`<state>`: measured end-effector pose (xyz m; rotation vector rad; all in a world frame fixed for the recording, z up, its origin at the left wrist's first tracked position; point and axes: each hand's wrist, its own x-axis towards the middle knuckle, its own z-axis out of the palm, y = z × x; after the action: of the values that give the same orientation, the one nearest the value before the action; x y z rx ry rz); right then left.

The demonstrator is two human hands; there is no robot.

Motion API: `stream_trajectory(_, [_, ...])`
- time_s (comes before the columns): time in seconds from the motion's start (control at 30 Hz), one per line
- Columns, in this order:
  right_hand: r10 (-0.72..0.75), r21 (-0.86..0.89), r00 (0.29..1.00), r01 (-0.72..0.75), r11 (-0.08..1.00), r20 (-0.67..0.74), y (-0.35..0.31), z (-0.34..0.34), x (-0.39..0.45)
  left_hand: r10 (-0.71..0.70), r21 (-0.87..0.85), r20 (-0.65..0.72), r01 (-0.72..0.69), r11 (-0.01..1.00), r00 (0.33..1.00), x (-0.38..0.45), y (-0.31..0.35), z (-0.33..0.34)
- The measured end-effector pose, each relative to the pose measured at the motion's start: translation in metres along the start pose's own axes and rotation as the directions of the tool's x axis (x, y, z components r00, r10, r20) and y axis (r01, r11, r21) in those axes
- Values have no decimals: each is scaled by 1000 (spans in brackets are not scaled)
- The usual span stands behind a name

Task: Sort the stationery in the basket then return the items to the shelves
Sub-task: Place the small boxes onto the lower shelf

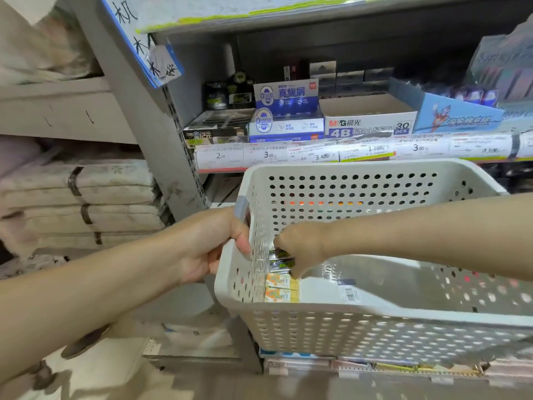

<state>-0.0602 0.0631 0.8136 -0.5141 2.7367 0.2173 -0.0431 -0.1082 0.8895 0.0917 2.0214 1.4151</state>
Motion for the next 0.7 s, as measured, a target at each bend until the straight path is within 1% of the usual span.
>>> stream_trajectory(0.2, [5,-50,1000,-6,999,-24,-16,-6,13,40,-20,50,-39,999,998,0,-7,-25])
stream_trajectory(0.33, [6,-53,999,-8,999,-53,-16,-20,14,39,-28,37,-38,999,999,1,-8,-33])
stream_trajectory(0.47, [-16,-33,992,12,999,-126,-11,-44,7,7,-40,16,-7,999,1000,6,-6,-39])
stream_trajectory(0.6, [-53,47,975,65,997,-216,-2,-80,-6,11,-76,2,-10,997,1000,9,-6,-49])
stream_trajectory(0.7, [-68,153,946,122,981,-318,11,-112,-11,9,-82,21,-7,997,1000,10,-7,-57])
